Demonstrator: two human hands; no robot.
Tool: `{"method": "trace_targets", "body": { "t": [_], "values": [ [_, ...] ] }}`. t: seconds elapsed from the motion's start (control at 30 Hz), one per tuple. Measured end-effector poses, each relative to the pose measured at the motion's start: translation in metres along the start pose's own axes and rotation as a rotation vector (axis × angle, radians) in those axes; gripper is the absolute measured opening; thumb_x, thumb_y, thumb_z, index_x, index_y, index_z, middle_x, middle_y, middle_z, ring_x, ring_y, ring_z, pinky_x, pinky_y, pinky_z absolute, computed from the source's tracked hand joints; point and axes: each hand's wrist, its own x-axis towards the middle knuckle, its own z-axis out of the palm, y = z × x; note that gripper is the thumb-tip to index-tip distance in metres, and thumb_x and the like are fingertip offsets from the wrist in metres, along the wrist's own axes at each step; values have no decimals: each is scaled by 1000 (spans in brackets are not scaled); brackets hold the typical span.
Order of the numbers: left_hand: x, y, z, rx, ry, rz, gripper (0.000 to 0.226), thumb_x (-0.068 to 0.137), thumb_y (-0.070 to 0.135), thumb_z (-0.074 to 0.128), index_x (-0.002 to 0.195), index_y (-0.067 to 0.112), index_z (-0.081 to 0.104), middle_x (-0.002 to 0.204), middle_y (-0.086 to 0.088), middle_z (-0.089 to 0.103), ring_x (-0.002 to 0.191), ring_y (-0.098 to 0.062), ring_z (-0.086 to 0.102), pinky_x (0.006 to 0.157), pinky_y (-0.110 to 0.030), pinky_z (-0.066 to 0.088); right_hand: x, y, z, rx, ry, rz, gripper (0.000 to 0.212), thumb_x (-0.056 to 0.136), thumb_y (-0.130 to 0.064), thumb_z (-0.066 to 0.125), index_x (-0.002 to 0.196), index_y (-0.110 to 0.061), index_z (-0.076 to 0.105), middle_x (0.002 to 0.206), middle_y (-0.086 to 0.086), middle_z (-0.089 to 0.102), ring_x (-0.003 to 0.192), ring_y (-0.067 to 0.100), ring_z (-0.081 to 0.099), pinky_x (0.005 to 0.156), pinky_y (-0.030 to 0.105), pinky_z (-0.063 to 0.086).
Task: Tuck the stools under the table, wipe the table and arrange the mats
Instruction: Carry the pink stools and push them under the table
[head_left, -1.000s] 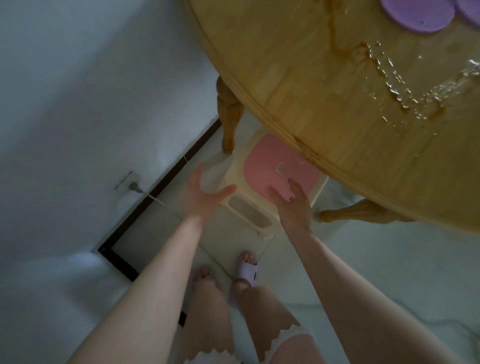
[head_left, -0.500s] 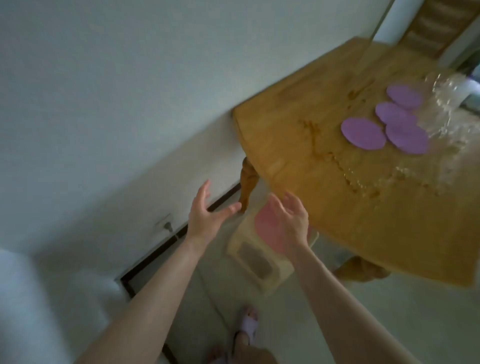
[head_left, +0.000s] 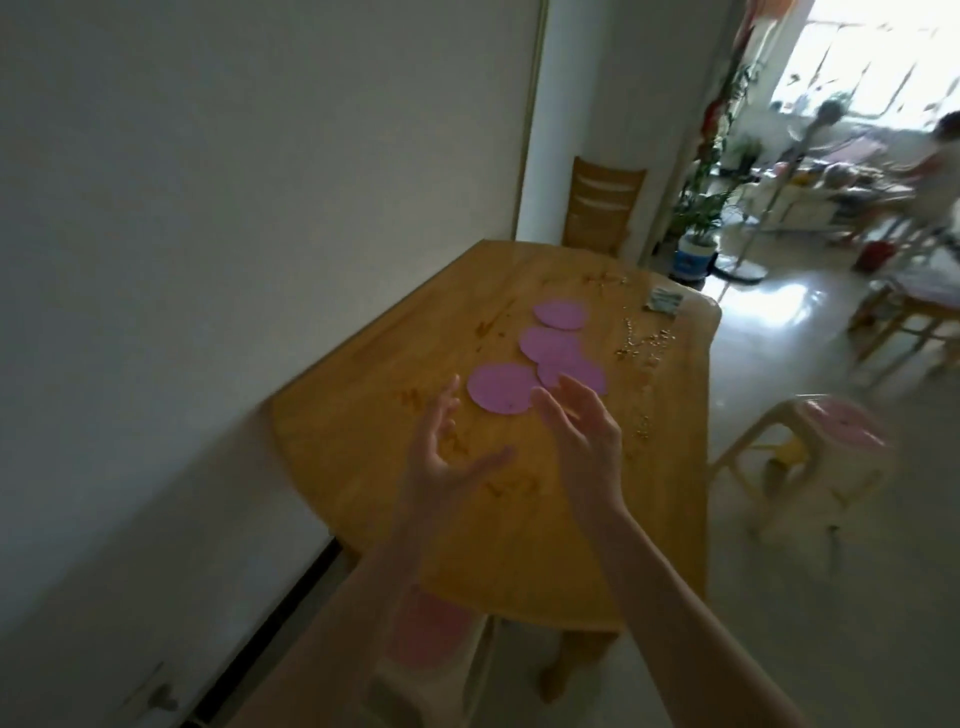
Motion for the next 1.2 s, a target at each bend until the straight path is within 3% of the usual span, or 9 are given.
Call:
{"method": "trace_targets", "body": {
  "t": [0.17, 0.23, 0.4, 0.5, 0.63, 0.77, 0.87, 1.03, 1.2],
  "values": [
    [20, 34, 183, -75, -102, 54, 89, 50, 51, 86, 125, 45, 40, 131, 5, 51, 116, -13, 50, 90, -29, 49, 62, -14, -167, -62, 172, -91, 56, 74, -42, 69, 121, -13, 62, 111, -2, 67, 98, 8, 65, 72, 12, 51],
    [23, 42, 252, -109, -158, 53, 85, 57, 36, 89, 128, 40, 41, 130, 3, 52, 117, -16, 51, 86, -25, 49, 79, -16, -236, -95, 253, -98, 59, 72, -46, 69, 120, -11, 63, 110, 1, 69, 97, 10, 67, 72, 13, 52],
    [17, 65, 396, -150, -308, 73, 77, 51, 46, 79, 119, 47, 43, 130, 7, 52, 117, -13, 51, 89, -25, 49, 107, -16, -378, -40, 420, -81, 27, 82, -17, 73, 108, -18, 65, 102, -5, 68, 83, -3, 65, 68, 8, 47],
    [15, 82, 472, -151, -451, 83, 81, 53, 54, 83, 122, 50, 41, 132, 12, 49, 120, -10, 49, 93, -28, 48, 122, -9, -454, -27, 521, -53, 38, 81, -21, 74, 117, -12, 65, 110, 1, 69, 91, 3, 66, 76, 14, 50],
    [20, 93, 569, -144, -609, 101, 81, 59, 44, 78, 128, 45, 36, 129, 15, 47, 116, -7, 48, 91, -24, 46, 143, 0, -538, -1, 627, -20, 39, 83, -21, 72, 119, -8, 63, 107, 3, 70, 97, 11, 66, 87, 28, 51],
    [31, 86, 670, -181, -722, 97, 74, 64, 31, 85, 120, 50, 40, 124, 18, 49, 107, 1, 50, 90, -23, 48, 181, 19, -617, -5, 690, -19, 28, 85, -14, 69, 112, -12, 62, 96, -3, 67, 74, -9, 63, 65, 9, 47],
    [53, 79, 747, -180, -739, 70, 80, 59, 38, 88, 123, 51, 42, 131, 9, 52, 112, 1, 52, 96, -35, 49, 225, 36, -678, 1, 722, 16, 34, 84, -19, 69, 116, -12, 61, 105, 1, 66, 77, -7, 62, 62, 6, 45],
    [111, 69, 875, -219, -713, -10, 83, 62, 25, 85, 134, 31, 45, 129, -2, 55, 117, -18, 55, 98, -41, 47, 319, 60, -776, -18, 743, 55, 43, 85, -22, 69, 124, -10, 58, 113, 4, 63, 87, -2, 59, 60, 3, 44],
    [162, 65, 986, -187, -726, -73, 91, 51, 41, 81, 134, 32, 45, 128, -2, 56, 117, -18, 55, 97, -46, 47, 404, 75, -866, -39, 754, 116, 42, 85, -19, 69, 125, -8, 58, 111, 6, 63, 85, -4, 59, 60, 2, 43]
  ]
}}
